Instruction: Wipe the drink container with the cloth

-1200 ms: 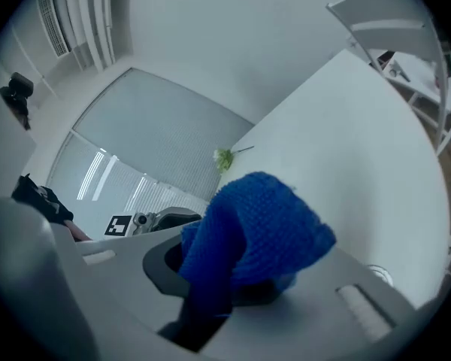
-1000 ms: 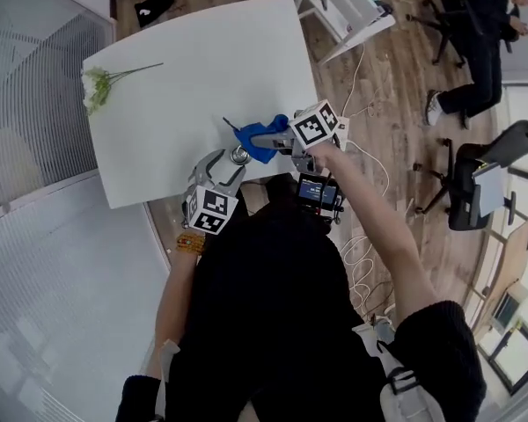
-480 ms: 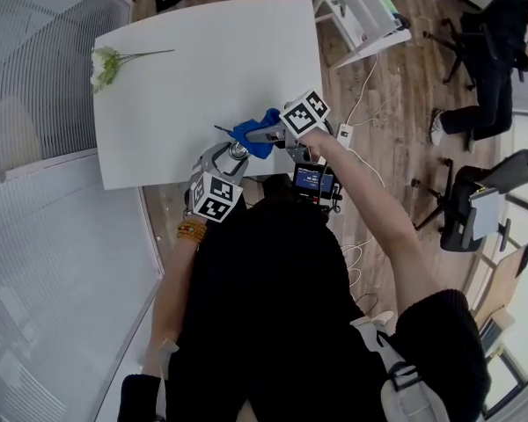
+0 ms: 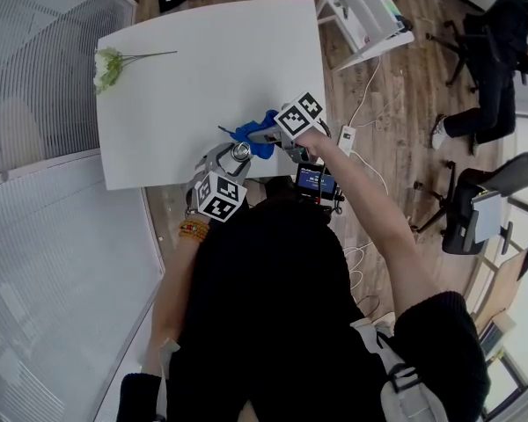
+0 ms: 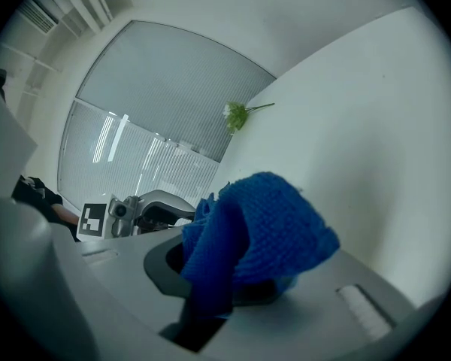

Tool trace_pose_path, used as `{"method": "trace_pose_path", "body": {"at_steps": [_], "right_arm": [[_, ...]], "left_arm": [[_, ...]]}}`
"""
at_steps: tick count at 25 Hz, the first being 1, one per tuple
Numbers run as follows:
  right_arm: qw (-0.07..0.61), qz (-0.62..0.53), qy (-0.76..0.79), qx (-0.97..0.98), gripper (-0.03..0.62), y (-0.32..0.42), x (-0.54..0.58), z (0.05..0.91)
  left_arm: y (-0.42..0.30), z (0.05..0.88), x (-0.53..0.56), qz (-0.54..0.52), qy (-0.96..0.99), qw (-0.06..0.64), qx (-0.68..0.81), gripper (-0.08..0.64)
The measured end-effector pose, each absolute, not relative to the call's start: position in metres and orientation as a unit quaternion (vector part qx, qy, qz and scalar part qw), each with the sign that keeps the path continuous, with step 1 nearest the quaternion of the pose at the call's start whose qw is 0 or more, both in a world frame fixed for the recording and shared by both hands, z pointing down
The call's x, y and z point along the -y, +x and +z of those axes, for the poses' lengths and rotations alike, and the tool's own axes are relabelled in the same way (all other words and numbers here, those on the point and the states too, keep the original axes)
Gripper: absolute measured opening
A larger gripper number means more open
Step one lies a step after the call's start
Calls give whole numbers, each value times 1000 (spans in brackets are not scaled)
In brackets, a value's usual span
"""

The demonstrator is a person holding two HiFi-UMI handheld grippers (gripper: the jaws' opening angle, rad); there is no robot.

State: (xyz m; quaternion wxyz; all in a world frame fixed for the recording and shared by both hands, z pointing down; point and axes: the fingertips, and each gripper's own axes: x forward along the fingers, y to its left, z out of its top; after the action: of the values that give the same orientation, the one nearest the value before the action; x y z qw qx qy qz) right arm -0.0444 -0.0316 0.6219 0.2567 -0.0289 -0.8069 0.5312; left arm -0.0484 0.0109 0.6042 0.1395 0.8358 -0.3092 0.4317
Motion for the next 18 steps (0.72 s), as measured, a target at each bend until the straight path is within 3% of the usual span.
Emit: {"method": "trace_pose_path", "body": {"at_steps": [18], "right_arm": [[272, 541, -27, 796, 85, -44, 32, 626]], "left_arm": [[-46, 605, -11, 441, 835, 144, 296, 238]]}}
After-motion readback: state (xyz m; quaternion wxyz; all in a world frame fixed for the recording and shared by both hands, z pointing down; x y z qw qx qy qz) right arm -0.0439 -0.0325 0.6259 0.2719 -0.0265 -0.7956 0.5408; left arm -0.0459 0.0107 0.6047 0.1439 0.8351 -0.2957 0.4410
